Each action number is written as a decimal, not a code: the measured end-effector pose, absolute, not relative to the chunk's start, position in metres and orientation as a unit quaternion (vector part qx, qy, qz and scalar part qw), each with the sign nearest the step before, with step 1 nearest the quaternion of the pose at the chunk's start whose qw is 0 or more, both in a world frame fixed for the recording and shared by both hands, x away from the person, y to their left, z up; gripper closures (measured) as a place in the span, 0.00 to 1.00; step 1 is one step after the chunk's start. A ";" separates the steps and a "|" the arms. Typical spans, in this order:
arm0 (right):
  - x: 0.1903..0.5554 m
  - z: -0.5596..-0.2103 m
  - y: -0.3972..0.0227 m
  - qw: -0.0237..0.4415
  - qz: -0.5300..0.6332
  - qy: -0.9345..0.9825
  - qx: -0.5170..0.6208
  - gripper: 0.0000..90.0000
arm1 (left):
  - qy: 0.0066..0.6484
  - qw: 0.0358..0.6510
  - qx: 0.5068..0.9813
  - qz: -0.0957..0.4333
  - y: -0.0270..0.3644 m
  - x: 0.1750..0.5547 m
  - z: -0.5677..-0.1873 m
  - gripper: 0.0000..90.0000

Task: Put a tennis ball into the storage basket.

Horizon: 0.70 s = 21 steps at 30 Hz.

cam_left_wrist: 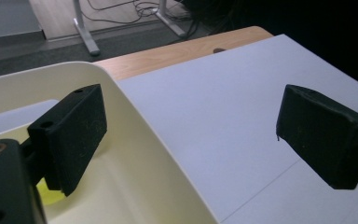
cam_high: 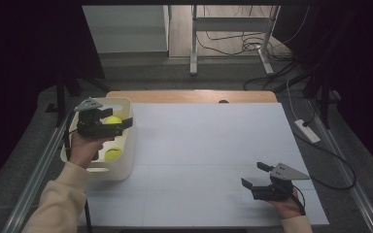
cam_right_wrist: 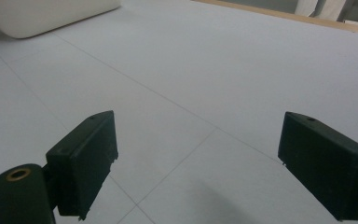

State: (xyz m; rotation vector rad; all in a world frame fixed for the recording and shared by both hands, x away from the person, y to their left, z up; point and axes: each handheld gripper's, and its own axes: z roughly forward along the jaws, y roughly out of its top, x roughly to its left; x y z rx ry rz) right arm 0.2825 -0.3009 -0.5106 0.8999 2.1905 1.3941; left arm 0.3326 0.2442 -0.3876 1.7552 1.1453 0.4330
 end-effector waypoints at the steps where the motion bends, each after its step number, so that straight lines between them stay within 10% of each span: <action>1: 0.283 -0.511 -0.301 0.195 0.497 0.782 0.322 0.13 | 0.468 0.481 0.720 0.176 0.243 0.332 -0.388 0.10; 21: 0.282 -0.509 -0.301 0.194 0.504 0.778 0.321 0.13 | 0.417 0.528 0.725 0.149 0.221 0.305 -0.395 0.11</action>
